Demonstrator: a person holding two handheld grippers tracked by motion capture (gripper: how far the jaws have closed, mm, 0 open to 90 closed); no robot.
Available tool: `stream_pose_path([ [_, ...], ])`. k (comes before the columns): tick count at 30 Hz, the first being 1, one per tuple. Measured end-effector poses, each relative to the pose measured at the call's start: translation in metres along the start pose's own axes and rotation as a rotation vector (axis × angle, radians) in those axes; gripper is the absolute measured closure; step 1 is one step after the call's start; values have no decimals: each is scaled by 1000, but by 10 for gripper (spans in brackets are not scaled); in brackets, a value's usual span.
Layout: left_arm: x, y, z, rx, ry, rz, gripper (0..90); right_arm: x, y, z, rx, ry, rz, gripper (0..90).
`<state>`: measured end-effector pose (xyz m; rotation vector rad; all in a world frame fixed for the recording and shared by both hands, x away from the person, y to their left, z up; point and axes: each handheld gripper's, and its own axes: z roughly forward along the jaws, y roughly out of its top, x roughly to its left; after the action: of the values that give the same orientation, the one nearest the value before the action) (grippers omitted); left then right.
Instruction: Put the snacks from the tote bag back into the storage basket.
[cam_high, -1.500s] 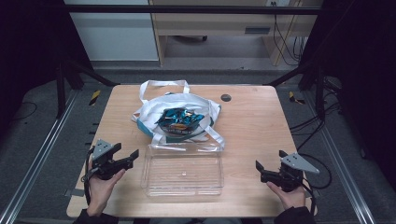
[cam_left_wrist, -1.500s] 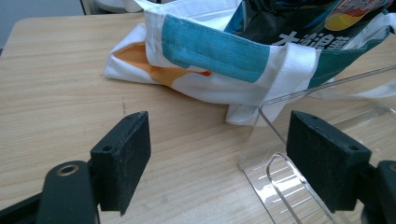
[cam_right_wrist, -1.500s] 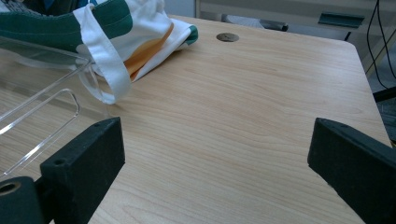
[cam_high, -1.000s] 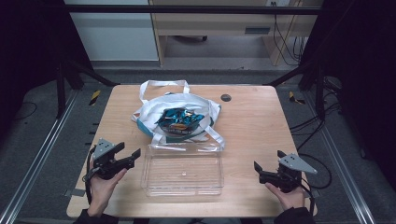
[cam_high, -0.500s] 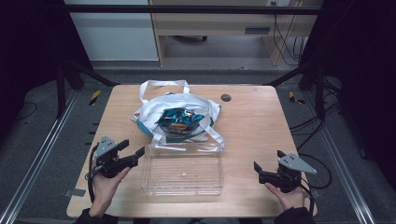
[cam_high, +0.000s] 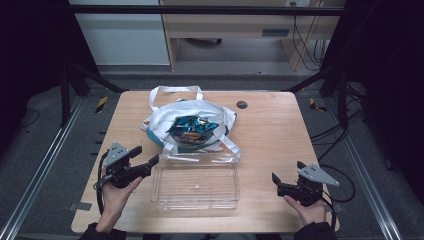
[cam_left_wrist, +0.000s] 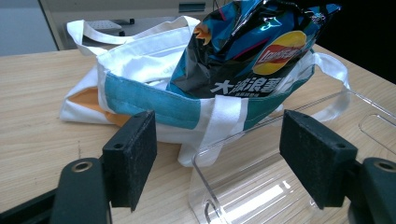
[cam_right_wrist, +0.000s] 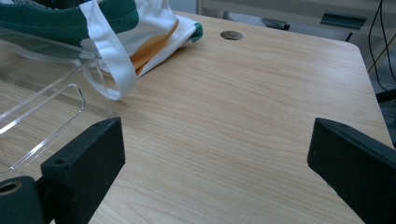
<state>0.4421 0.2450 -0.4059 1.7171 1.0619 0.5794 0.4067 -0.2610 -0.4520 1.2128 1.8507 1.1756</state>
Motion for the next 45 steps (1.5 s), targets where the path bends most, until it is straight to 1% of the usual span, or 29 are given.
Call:
stream_pose_path([
  [3,-2,5,2,-4,-2,0,274,-1,0,0,-1,-4,2,44],
  [11,-9,16,6,-17,-13,19,280,-2,1,0,-6,-11,3,44],
  [20,-11,27,14,-27,-22,16,281,-2,0,-1,-4,-15,3,45],
  [23,-13,29,17,-28,-24,21,281,-3,1,-1,-6,-15,3,45],
  [27,-17,32,23,-21,-22,38,280,-3,0,0,-3,-16,1,45],
  [36,-22,38,36,-13,-25,47,277,-2,1,-1,-4,-14,5,45],
  [39,-23,41,40,-11,-21,58,275,-2,0,-1,-5,-13,5,46],
  [44,-23,44,46,-2,-26,62,269,-3,0,0,-3,-14,3,46],
  [45,-23,44,48,-1,-22,69,267,-3,0,0,-3,-15,4,46],
])
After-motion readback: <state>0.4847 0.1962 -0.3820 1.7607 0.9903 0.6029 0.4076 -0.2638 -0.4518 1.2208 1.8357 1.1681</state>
